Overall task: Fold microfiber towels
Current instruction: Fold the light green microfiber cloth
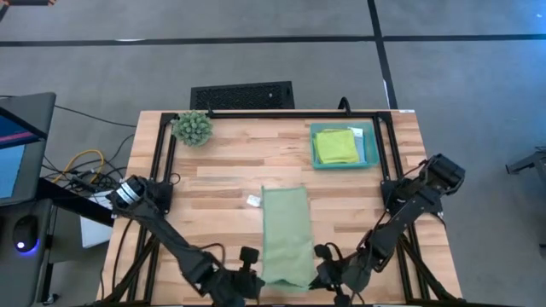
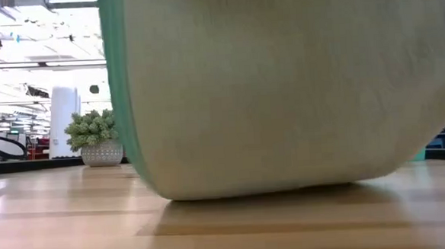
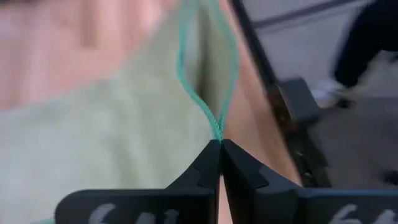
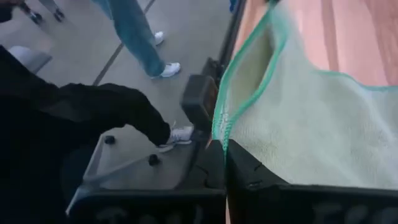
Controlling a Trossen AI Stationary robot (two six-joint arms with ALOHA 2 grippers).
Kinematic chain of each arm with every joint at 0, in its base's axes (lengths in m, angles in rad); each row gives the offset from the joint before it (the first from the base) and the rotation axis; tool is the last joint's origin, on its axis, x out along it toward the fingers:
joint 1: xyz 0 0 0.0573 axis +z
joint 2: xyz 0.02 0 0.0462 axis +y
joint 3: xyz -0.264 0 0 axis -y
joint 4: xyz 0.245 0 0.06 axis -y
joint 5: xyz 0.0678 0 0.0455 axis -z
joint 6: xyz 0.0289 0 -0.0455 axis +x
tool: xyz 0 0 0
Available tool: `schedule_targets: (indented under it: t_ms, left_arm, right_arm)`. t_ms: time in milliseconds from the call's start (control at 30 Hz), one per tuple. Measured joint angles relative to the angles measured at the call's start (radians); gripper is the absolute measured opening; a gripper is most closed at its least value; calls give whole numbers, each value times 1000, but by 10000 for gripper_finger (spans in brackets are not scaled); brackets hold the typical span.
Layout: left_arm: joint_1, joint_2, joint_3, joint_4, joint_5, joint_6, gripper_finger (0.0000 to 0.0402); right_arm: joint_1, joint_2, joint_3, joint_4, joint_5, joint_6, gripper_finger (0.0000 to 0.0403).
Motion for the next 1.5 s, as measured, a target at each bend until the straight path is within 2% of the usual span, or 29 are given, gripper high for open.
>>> schedule_targets:
  t_ms: [100, 167, 300, 433, 633, 733, 800, 867, 967, 1167, 1300, 1500]
  left_arm:
    - [1, -5, 76, -183, -150, -34, 0]
    - [31, -5, 110, -295, -203, -44, 0]
    - [121, -6, 124, -441, -197, -47, 0]
    - [245, 18, 119, -593, -154, -49, 0]
    - [415, 16, -15, -484, -97, 61, 0]
    - [476, 16, -88, -383, -76, 106, 0]
    - [500, 16, -104, -380, -77, 111, 0]
    - [513, 16, -104, -369, -72, 142, 0]
    - [529, 16, -104, -343, -4, 178, 0]
    - [551, 16, -104, -334, 17, 185, 10]
    - [554, 15, -104, -334, 16, 180, 33]
    - [553, 14, -73, -392, -56, 157, 87]
  right_arm:
    - [-18, -9, 72, -157, 15, 0, 9]
    - [-38, -22, 115, -309, 61, 7, 13]
    - [-120, -60, 144, -565, 158, -2, 9]
    - [-263, -75, 127, -641, 160, -80, 7]
    - [-489, -65, 30, -616, 85, -175, 11]
    - [-564, -67, -14, -597, 83, -213, 6]
    - [-594, -76, -35, -562, 76, -242, 6]
    - [-618, -76, -51, -549, 33, -262, 11]
    - [-643, -66, -54, -543, -23, -271, 24]
    - [-646, -68, -54, -517, -24, -294, 66]
    - [-651, -71, -54, -497, -22, -324, 94]
    - [-671, -82, -8, -538, -4, -390, 156]
